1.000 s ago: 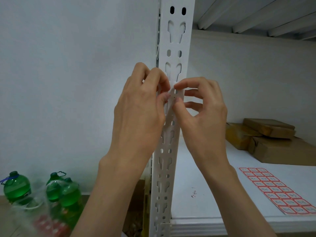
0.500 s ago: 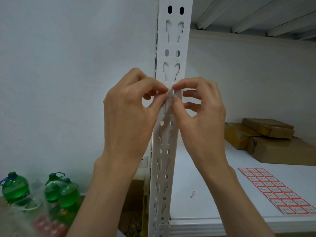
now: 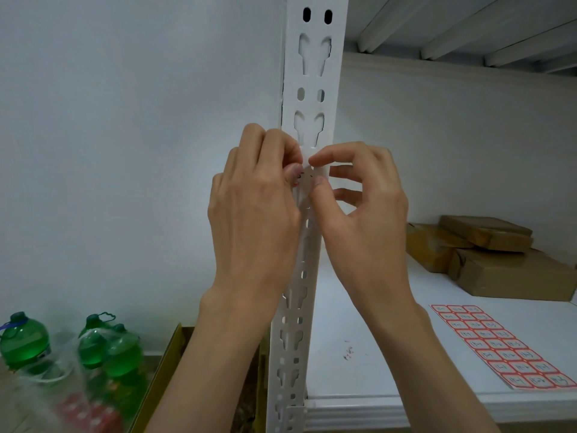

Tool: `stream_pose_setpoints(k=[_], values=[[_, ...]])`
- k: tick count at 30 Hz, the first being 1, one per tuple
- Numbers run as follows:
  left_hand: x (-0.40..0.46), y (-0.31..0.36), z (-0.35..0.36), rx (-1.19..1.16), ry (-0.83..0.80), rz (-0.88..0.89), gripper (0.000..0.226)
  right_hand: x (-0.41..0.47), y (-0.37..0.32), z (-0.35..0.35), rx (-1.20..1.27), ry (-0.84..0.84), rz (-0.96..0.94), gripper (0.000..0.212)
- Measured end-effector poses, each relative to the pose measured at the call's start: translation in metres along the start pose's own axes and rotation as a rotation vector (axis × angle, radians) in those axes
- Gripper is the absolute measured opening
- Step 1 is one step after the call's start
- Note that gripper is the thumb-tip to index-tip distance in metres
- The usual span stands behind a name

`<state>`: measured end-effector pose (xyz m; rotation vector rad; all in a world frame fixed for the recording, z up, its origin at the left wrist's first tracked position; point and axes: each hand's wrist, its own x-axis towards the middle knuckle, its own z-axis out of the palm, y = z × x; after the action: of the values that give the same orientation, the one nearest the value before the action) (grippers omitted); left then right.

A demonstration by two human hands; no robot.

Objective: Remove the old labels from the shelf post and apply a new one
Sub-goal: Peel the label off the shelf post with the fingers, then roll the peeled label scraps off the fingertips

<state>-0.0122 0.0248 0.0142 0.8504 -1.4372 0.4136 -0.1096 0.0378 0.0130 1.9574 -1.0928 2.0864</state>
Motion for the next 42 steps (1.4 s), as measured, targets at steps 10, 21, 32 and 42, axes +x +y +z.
stream_pose_setpoints(k=[10,21,32,42], values=[[0.006,-0.026,0.0,-0.152,0.172,-0.179,0.009,0.001,0.002,-0.005,-0.005,-0.037,0.023,0.022],[0.016,0.006,-0.025,-0.415,-0.09,0.053,0.006,0.002,-0.008,-0.022,0.217,0.036,-0.04,0.019],[0.012,0.013,-0.018,-0.492,-0.134,0.083,0.012,0.008,-0.004,-0.035,0.752,-0.06,0.365,0.03],[0.004,0.022,-0.003,-0.374,-0.089,0.174,0.019,0.012,0.014,-0.051,0.619,-0.008,0.432,0.003]])
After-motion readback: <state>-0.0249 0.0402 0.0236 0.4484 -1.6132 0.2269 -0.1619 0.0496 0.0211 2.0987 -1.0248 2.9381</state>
